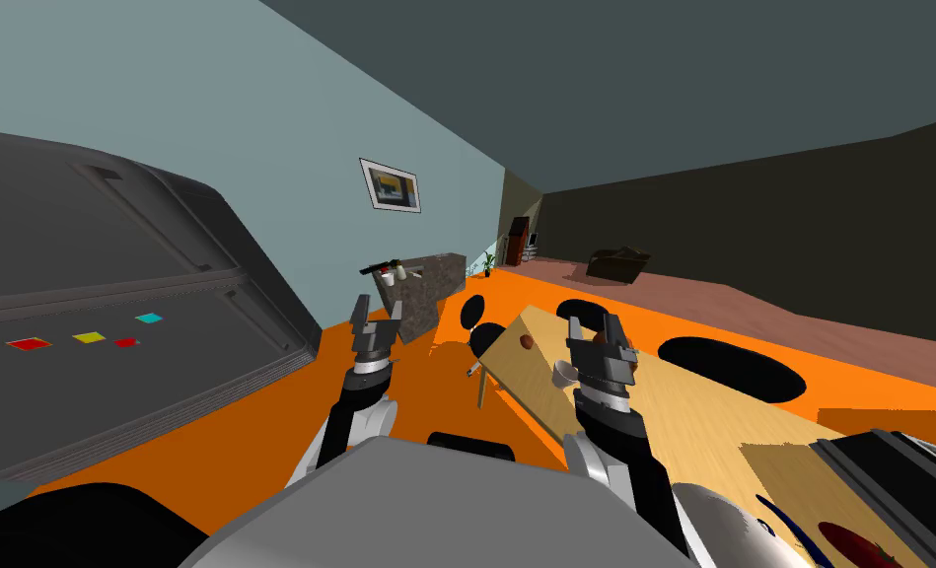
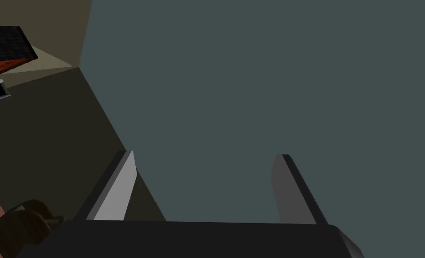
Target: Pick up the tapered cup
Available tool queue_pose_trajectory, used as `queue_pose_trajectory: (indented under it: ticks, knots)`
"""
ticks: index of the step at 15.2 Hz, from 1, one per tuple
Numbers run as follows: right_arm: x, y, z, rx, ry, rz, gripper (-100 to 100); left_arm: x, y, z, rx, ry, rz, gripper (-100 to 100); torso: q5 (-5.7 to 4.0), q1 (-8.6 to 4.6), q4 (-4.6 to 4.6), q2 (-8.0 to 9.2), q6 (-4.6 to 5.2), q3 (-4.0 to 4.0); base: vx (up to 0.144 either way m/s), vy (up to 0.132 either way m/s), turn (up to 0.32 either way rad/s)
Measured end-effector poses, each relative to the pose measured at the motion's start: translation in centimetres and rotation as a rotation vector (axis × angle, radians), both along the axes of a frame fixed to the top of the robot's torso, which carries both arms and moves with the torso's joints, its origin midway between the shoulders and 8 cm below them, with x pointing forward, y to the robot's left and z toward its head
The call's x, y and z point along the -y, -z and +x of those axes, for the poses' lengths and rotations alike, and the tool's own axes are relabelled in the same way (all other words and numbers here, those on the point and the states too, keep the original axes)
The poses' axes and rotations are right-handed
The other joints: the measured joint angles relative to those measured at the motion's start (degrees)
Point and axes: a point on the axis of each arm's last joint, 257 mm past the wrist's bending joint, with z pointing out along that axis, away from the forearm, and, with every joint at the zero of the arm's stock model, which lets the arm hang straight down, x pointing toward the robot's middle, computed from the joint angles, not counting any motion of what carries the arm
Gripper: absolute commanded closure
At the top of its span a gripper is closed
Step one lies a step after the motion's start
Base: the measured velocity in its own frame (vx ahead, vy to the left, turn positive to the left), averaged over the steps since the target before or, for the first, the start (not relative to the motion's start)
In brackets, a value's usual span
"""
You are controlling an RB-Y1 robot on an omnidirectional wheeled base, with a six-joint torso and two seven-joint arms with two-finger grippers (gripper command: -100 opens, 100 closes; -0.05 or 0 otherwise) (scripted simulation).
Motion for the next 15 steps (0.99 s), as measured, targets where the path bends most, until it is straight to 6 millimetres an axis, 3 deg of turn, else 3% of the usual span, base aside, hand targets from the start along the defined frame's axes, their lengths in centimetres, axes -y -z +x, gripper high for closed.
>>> queue_pose_trajectory:
  ticks: [7, 15]
  knots:
    - [-2.7, 1.2, 1.1, -0.041, -0.044, -0.169, -100, 0.0, 0.0, 0.0, 0.000, 0.000, 0.000, 0, 0.01, 0.06, -0.01, -0.06, -0.01, -0.03, 0.010, 0.017, 0.030]
    - [-6.0, 4.8, 2.7, -0.093, -0.081, -0.443, -100, 0.0, 0.0, 0.0, 0.000, 0.000, 0.000, 0, 0.02, 0.11, -0.02, -0.07, -0.01, -0.04, 0.014, 0.029, 0.044]
